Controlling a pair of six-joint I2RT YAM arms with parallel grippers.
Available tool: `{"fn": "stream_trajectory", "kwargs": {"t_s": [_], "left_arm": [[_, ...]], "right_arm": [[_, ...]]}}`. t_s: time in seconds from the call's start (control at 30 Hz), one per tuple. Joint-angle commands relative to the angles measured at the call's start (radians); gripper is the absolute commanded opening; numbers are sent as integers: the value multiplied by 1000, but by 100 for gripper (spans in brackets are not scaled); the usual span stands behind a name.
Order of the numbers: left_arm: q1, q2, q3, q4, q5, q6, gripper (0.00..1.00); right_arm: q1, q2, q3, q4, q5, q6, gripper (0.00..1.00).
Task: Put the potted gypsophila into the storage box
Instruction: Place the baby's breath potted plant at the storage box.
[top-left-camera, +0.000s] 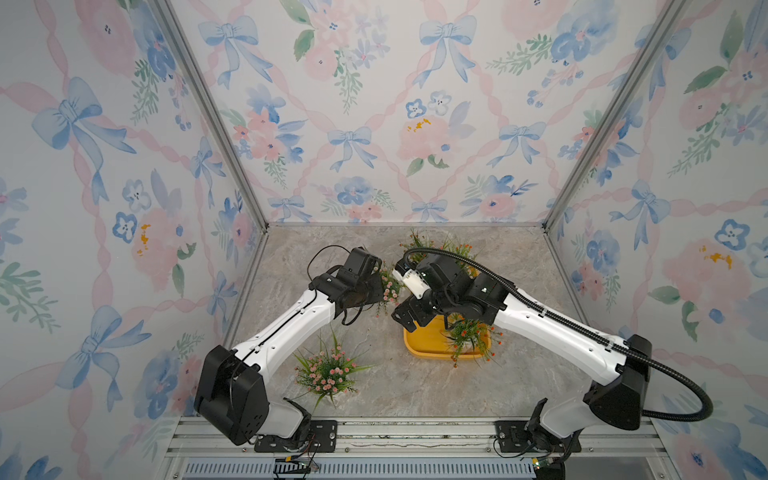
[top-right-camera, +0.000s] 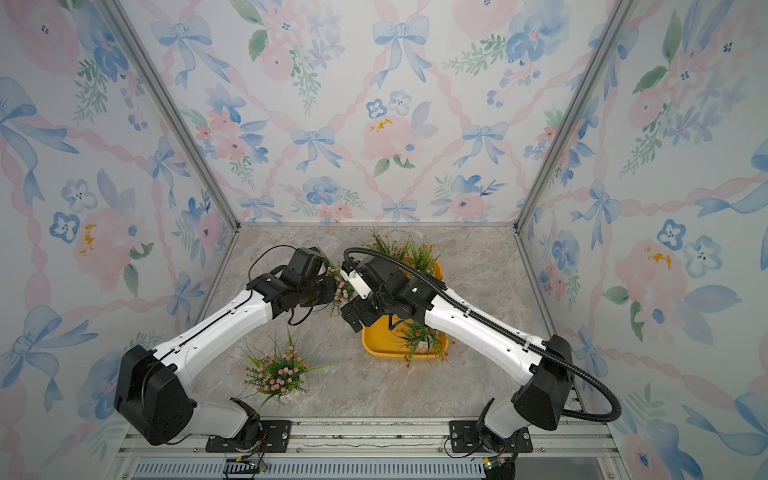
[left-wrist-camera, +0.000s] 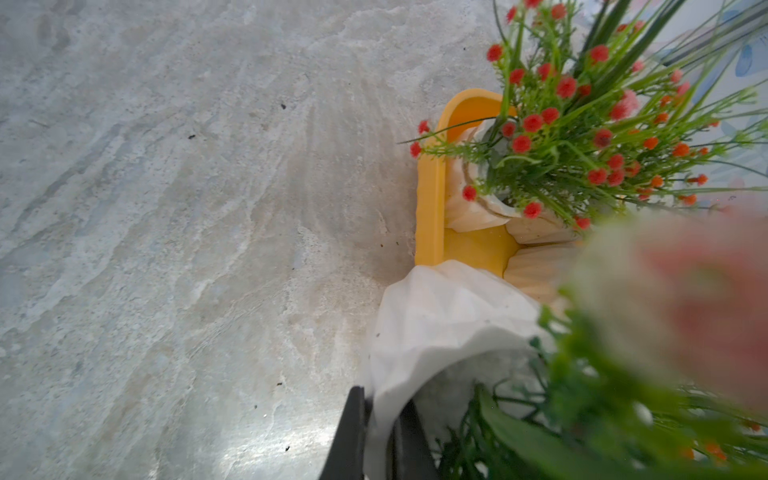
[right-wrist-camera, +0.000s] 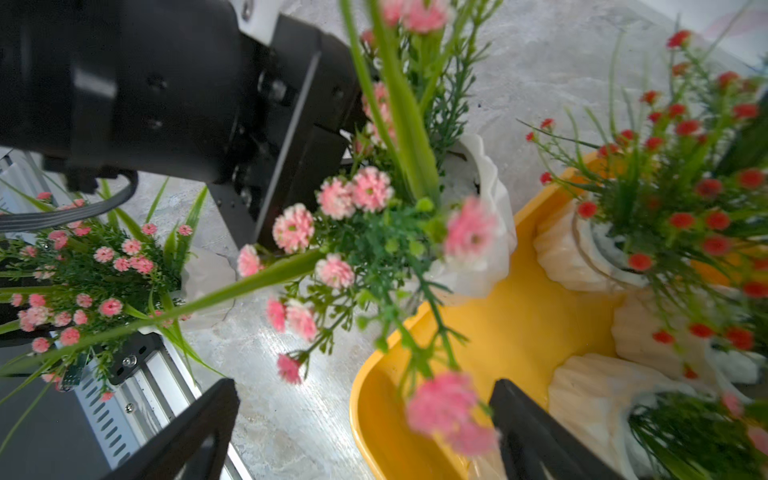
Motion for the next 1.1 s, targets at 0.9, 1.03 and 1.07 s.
{"fn": "stream_trajectory", "kwargs": {"t_s": [0.9, 1.03, 1.07], "left_arm": [[-192, 491, 461, -13, -110, 88, 0], [-207, 534, 504, -56, -149, 105, 0], [-209, 541, 517, -69, -155, 108, 0]], "right_arm": [[-229, -261, -255, 14, 34, -11, 97], [-223, -250, -255, 18, 12, -52, 97], [-223, -244, -251, 14, 11, -54, 97]]}}
